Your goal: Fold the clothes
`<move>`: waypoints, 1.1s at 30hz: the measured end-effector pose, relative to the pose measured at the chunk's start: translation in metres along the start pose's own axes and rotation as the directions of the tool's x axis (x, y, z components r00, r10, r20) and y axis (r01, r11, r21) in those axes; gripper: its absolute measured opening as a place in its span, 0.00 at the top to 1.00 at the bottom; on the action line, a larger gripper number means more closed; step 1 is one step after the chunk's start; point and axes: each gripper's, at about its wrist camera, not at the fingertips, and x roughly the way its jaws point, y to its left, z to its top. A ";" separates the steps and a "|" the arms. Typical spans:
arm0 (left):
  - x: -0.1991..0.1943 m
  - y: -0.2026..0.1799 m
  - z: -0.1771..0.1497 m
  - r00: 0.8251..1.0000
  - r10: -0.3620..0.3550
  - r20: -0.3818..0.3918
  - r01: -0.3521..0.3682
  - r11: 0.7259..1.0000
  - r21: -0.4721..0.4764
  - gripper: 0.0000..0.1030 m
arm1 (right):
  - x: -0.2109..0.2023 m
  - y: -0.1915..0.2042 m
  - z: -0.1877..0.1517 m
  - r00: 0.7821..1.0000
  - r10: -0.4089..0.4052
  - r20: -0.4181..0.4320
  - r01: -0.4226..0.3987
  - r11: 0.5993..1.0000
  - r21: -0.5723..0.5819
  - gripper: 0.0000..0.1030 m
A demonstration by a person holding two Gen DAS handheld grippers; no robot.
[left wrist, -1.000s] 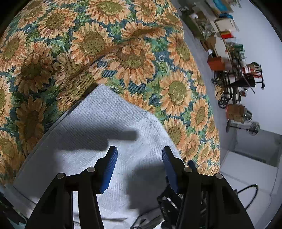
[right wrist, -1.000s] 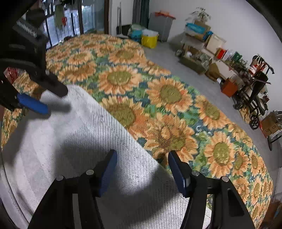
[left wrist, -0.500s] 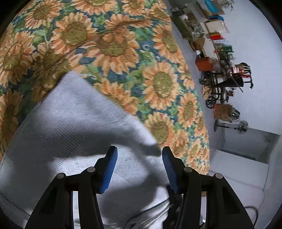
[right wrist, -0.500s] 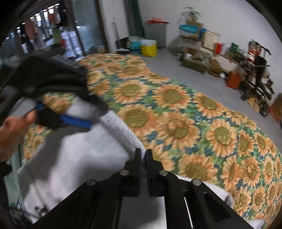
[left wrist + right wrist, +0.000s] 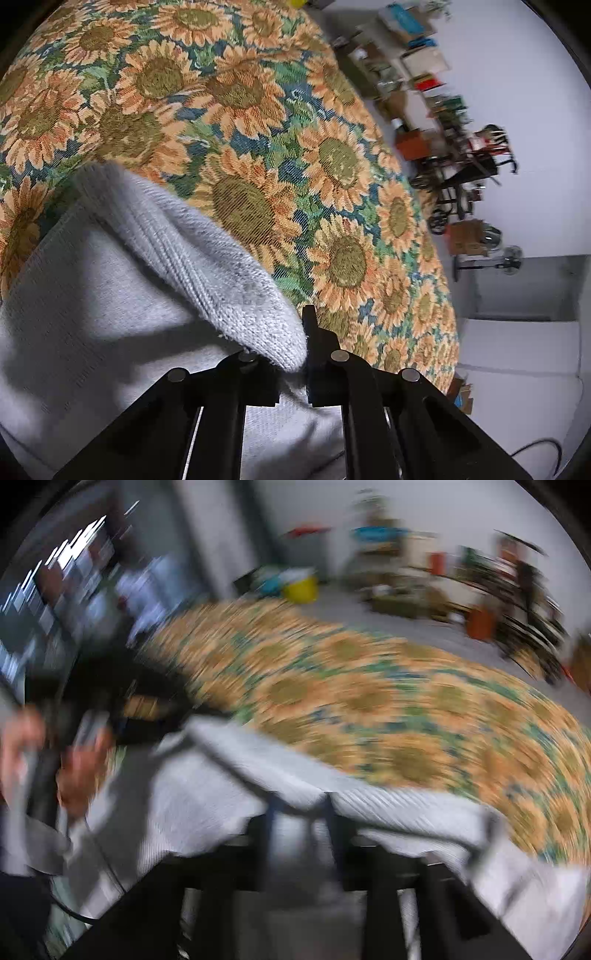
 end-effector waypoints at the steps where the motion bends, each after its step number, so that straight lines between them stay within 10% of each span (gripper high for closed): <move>1: -0.003 0.004 -0.003 1.000 -0.017 0.007 0.017 1.000 0.005 0.92 | -0.013 -0.018 -0.006 0.999 -0.037 0.035 0.034 0.996 0.080 0.49; 8: -0.016 0.009 -0.029 0.998 -0.031 0.057 0.025 0.994 0.108 0.92 | -0.066 -0.141 -0.051 0.963 -0.270 0.002 0.222 0.795 0.564 0.35; 15: -0.009 0.013 -0.048 0.997 -0.056 0.047 0.047 0.984 0.173 0.92 | -0.041 -0.130 -0.045 0.995 -0.083 0.047 0.036 0.781 0.623 0.33; 33: -0.005 0.028 -0.055 0.999 -0.051 -0.003 0.050 0.983 0.174 0.92 | 0.062 -0.113 0.026 0.936 -0.246 -0.254 0.334 0.851 0.405 0.39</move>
